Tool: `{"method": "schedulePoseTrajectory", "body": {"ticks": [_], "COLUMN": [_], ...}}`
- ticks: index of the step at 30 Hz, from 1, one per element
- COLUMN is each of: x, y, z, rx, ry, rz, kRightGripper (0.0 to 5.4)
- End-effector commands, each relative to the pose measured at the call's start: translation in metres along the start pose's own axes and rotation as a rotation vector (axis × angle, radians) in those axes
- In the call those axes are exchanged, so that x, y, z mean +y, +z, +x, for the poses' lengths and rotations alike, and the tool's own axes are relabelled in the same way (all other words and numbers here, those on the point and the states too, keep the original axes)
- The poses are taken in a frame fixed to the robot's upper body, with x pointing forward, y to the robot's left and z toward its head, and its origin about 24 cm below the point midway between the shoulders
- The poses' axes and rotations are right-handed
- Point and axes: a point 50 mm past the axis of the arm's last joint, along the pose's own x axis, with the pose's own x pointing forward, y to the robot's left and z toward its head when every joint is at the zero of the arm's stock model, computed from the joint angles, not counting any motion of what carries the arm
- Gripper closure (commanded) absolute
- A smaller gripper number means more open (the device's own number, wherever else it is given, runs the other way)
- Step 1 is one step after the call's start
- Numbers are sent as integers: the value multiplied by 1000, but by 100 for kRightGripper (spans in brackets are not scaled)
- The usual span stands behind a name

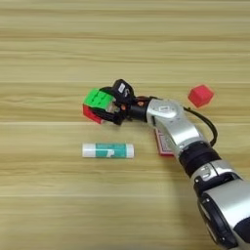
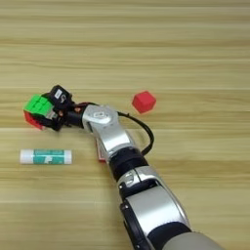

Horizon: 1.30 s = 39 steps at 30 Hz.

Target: Move the objects on the table

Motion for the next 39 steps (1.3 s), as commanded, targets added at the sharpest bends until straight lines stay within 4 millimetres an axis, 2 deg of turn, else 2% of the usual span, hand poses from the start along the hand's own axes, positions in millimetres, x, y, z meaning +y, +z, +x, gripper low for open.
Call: {"method": "schedulePoseTrajectory", "body": {"ticks": [1, 8, 20, 29, 39], "x": [-17, -18, -23, -44, -66], "y": [39, 40, 67, 79, 76], "z": [6, 6, -2, -9, -11], "rx": [-92, -103, -211, -249, -218], "ry": [-39, -47, -74, -213, -378], "rz": [-109, -109, -153, -134, -88], "kRightGripper": [208, 208, 208, 208, 208]}}
